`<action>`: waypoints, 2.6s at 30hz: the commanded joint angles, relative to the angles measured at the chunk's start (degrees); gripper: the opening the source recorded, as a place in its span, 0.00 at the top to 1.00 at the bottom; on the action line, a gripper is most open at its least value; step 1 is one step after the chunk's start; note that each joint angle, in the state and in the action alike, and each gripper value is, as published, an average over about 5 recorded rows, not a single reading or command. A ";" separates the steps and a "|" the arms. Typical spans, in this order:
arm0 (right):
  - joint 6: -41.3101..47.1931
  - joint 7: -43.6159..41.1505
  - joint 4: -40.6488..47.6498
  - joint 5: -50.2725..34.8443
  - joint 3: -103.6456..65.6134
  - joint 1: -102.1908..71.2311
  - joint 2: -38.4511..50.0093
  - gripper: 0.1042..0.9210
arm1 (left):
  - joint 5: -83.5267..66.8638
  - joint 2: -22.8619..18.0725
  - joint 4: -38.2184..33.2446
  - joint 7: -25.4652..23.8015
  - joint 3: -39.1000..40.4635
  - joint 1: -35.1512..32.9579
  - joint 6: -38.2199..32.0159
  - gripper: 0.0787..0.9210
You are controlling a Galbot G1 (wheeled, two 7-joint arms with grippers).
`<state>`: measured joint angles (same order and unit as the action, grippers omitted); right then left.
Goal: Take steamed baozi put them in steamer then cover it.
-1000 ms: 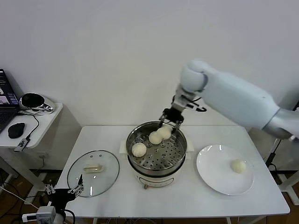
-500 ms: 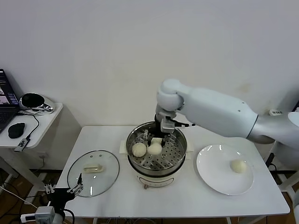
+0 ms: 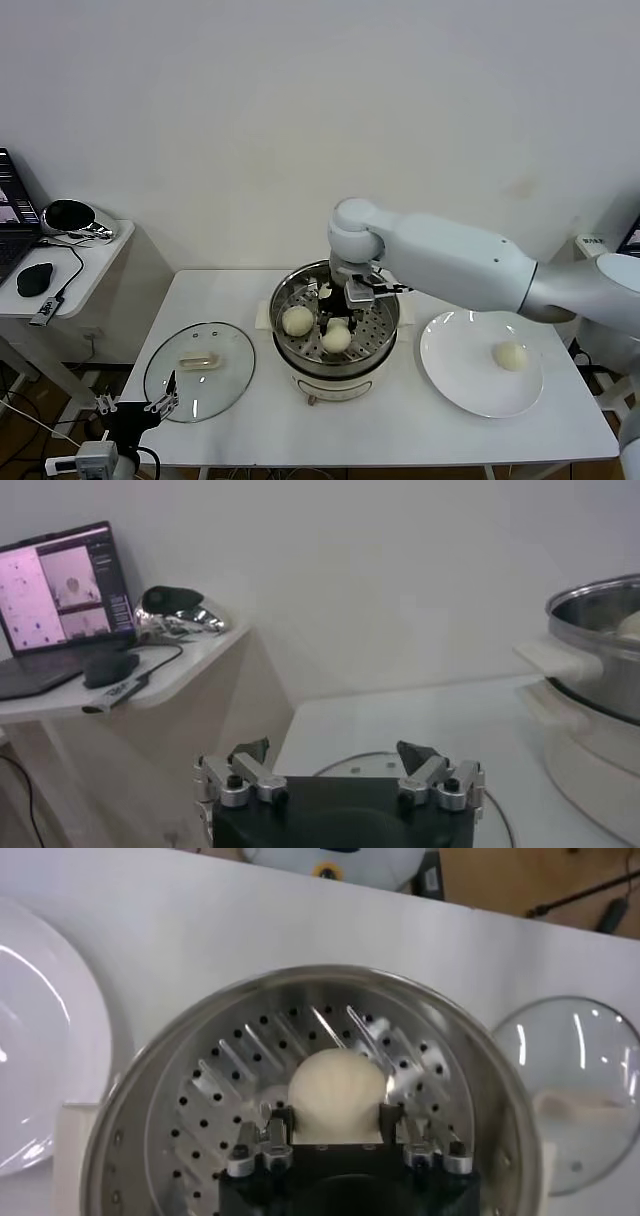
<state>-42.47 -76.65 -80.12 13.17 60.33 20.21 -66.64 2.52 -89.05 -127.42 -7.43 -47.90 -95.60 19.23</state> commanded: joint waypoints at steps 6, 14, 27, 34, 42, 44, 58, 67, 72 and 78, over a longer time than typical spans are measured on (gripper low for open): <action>-0.31 0.26 -0.61 0.90 0.93 -1.40 -0.42 0.48 | -0.02 0.02 0.36 -0.03 0.29 0.17 0.04 0.12; 2.26 1.40 -0.37 1.17 0.54 -0.91 0.10 0.27 | -0.11 0.12 0.38 0.00 0.22 0.04 0.03 0.12; 21.64 -1.49 -4.80 -7.33 -6.40 8.55 11.88 0.12 | -0.22 0.32 -0.41 -0.37 0.19 0.15 0.25 0.12; 47.22 -0.87 -4.76 -20.21 -2.19 14.90 23.60 0.12 | -0.65 1.19 -0.57 -0.87 0.03 0.12 0.46 0.12; 63.82 -2.53 -3.82 -19.77 -4.64 9.95 34.73 0.12 | -0.65 1.44 -0.76 -1.38 1.27 -0.08 0.79 0.12; 65.30 -2.38 -3.89 -18.16 -6.57 6.61 36.75 0.12 | -0.64 1.57 -0.74 -1.43 1.40 -0.30 0.79 0.12; 60.58 0.36 2.93 -3.22 -28.28 -23.59 39.17 0.12 | -0.21 1.60 -0.96 -1.95 1.55 -0.99 1.02 0.12; 58.52 1.10 7.69 2.28 -34.07 -30.45 35.64 0.12 | -0.08 1.72 -0.58 -2.06 1.73 -1.59 1.10 0.12; 57.02 2.43 9.99 5.10 -36.00 -33.09 33.86 0.12 | 0.04 1.81 -0.14 -2.13 1.59 -1.45 1.21 0.12; 55.05 6.68 14.28 6.83 -38.29 -35.26 30.54 0.12 | 0.19 1.73 0.44 -2.14 1.44 -1.41 1.21 0.12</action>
<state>13.82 -73.17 -70.42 16.14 26.58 -9.43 -33.72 2.68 -87.32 -127.11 -9.56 -46.44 -97.00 20.44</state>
